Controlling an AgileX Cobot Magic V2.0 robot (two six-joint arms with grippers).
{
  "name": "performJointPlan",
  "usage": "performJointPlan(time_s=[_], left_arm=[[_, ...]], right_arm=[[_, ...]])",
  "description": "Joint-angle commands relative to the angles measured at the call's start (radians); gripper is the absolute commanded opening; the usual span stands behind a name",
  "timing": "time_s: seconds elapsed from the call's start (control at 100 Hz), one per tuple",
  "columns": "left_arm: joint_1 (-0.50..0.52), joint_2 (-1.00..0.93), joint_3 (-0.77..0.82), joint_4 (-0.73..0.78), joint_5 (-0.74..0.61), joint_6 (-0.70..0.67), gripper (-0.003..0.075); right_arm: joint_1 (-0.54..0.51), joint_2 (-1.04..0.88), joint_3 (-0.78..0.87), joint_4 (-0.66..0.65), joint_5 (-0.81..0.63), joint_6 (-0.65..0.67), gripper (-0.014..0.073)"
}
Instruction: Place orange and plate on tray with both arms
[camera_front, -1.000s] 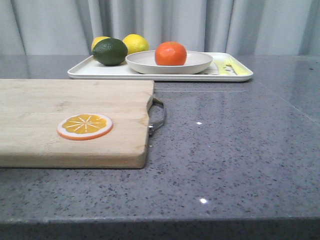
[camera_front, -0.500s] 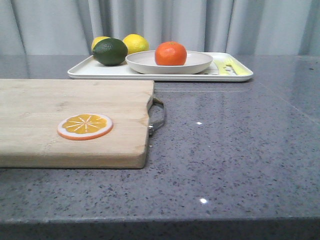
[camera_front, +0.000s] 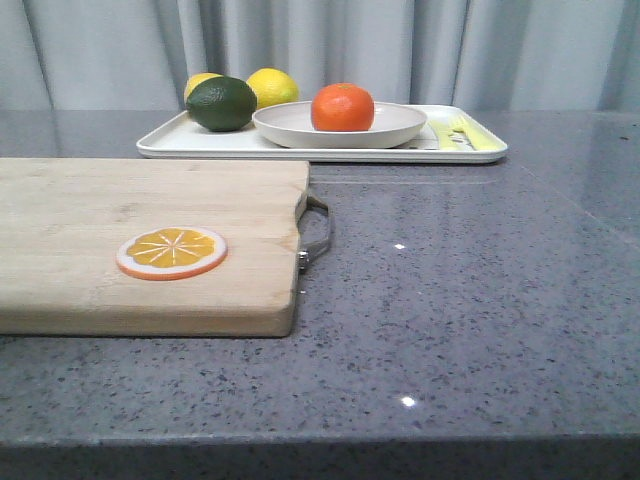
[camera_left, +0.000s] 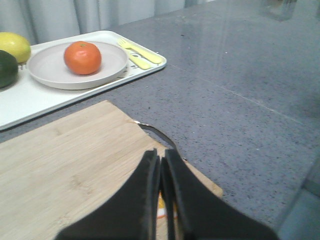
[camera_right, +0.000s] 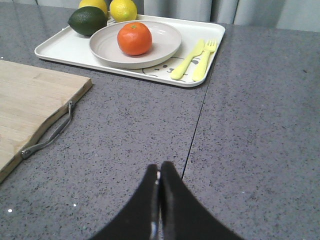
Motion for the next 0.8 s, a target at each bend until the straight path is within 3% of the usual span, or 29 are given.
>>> performJointPlan(time_s=[0.0, 0.31, 0.55, 0.79], left_arm=[[0.038, -0.029, 0.003, 0.009, -0.109, 0.0, -0.002], [0.312, -0.312, 0.24, 0.011, -0.218, 0.0, -0.002], [0.554, -0.542, 0.404, 0.037, -0.228, -0.002, -0.002], [0.672, -0.611, 0.495, 0.159, -0.273, -0.163, -0.002]], right_arm=[[-0.004, 0.008, -0.024, -0.004, -0.084, -0.008, -0.0075], [-0.004, 0.008, -0.024, -0.004, -0.084, -0.008, -0.0075], [-0.004, 0.008, -0.024, -0.004, -0.084, -0.008, -0.0075], [-0.004, 0.008, -0.024, -0.004, -0.084, -0.008, -0.0075]])
